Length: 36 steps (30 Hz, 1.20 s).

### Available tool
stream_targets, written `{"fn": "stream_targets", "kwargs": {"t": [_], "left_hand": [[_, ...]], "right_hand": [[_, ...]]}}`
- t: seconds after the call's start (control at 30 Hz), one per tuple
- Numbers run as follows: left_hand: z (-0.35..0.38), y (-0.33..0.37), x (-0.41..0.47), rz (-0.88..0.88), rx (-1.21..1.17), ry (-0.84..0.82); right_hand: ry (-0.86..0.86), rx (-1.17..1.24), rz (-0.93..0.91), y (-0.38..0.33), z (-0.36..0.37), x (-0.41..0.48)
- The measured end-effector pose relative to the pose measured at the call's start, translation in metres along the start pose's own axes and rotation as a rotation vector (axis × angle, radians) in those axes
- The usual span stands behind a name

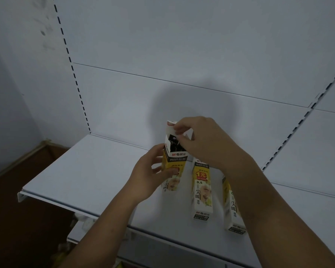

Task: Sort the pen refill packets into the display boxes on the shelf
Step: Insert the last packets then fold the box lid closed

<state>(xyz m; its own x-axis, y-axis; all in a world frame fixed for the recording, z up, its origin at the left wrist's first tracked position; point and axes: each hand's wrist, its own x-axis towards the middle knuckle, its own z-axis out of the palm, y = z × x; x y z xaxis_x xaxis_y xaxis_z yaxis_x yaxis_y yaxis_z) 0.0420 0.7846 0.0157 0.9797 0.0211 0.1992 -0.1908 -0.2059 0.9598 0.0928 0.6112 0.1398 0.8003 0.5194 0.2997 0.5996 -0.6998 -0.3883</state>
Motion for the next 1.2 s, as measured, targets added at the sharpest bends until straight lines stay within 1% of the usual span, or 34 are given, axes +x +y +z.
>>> {"fn": "stream_targets", "kwargs": {"t": [0.1,0.2,0.33,0.5,0.63,0.8,0.87,0.97,1.0,1.1,1.13,1.2], "left_hand": [[0.000,-0.001,-0.001,0.000,0.002,0.001],[0.000,-0.001,0.000,0.004,0.001,-0.002],[-0.001,-0.002,-0.001,0.006,-0.005,0.004],[0.000,-0.002,-0.001,0.011,0.007,0.000],[-0.002,-0.003,0.000,0.019,0.016,-0.003],[0.000,-0.002,-0.001,0.021,0.043,-0.003],[-0.001,-0.002,-0.001,0.027,0.035,-0.006],[-0.002,-0.001,-0.001,0.031,0.029,-0.015],[-0.001,0.000,-0.001,0.033,0.031,-0.014],[-0.001,0.003,-0.001,0.025,0.035,-0.015],[-0.001,0.004,0.000,0.025,0.033,-0.018],[-0.003,0.005,0.001,0.028,0.025,-0.031]], "right_hand": [[-0.070,0.002,0.012,-0.002,0.009,0.005],[-0.098,-0.042,0.028,-0.002,0.013,0.012],[-0.201,-0.084,0.026,-0.005,0.015,0.017],[-0.166,-0.018,-0.004,-0.009,0.002,0.018],[-0.281,-0.165,-0.061,-0.017,0.003,0.019],[-0.339,-0.312,-0.068,-0.024,0.001,0.022],[-0.315,-0.302,-0.075,-0.027,-0.002,0.020],[-0.172,-0.234,-0.088,-0.024,-0.011,0.018],[-0.184,-0.237,-0.095,-0.024,-0.012,0.017],[-0.330,-0.303,-0.106,-0.023,-0.002,0.014],[-0.336,-0.308,-0.105,-0.022,0.000,0.013],[-0.270,-0.229,-0.107,-0.017,-0.001,0.011]]}}
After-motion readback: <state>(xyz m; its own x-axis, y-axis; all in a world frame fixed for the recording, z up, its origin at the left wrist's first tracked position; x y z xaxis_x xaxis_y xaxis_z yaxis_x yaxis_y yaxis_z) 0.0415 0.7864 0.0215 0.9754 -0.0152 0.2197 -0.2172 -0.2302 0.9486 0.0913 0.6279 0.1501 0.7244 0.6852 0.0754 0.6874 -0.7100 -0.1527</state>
